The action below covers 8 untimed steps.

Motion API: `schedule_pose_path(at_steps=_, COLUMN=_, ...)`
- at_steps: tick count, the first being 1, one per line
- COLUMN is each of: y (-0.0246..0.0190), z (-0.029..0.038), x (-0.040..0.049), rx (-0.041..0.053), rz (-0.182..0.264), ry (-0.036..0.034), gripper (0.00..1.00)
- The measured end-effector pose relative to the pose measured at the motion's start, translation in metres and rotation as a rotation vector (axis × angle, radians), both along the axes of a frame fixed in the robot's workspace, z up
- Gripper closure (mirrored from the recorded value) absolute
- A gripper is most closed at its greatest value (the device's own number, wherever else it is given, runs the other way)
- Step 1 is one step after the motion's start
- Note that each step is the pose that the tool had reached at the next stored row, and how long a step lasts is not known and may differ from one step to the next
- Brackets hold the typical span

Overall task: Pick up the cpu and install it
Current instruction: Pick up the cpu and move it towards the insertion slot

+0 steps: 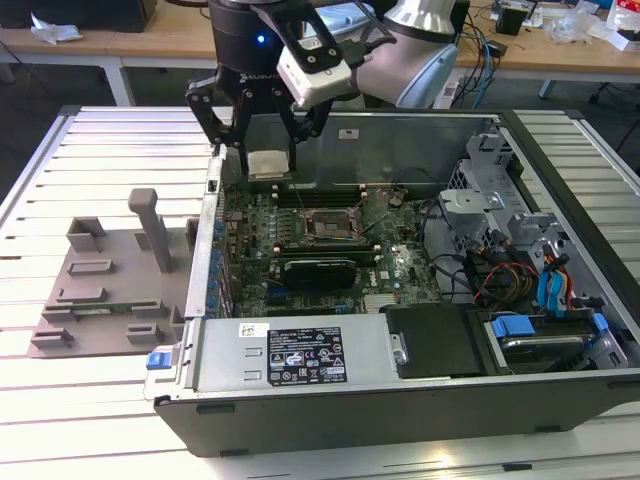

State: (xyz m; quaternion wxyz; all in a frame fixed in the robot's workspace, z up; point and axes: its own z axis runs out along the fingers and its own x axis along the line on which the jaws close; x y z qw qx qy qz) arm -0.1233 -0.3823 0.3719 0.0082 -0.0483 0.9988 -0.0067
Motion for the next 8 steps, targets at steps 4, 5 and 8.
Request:
schedule_pose_path(at_steps=4, y=0.0001, z=-0.0039, x=0.0089, rx=0.0001, rz=0.0, ry=-0.0001, gripper=0.45)
schedule_pose_path(at_steps=5, y=0.0001, z=-0.0044, x=0.0101, rx=0.0001, rz=0.0, ry=-0.0001, gripper=0.45)
schedule_pose_path(at_steps=8, y=0.0002, z=-0.0099, x=0.0223, rx=0.0, rz=0.0, ry=0.0, gripper=0.45)
